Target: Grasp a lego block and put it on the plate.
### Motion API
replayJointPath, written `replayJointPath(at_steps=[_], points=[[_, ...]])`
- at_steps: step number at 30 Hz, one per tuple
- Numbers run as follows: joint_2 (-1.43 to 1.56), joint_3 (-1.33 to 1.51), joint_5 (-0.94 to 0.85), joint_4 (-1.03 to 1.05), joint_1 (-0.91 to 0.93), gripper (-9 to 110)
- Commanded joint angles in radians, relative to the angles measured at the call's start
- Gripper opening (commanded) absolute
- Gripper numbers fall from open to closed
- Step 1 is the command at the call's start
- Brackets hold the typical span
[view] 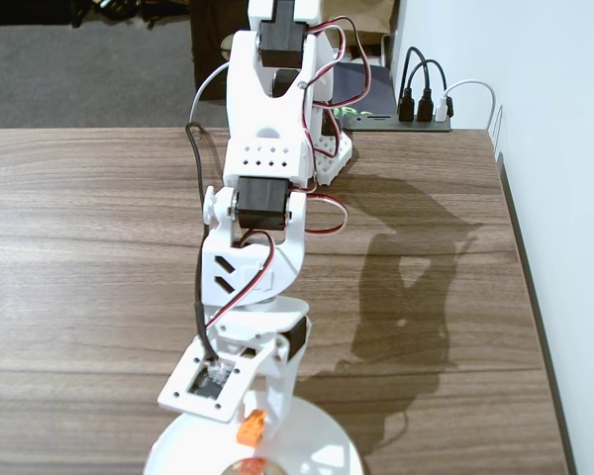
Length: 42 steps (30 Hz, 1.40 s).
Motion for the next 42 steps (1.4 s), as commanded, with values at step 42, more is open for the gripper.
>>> replayJointPath(at_steps=[42], points=[[0.509,0.316,0.204,0.109,0.028,1]])
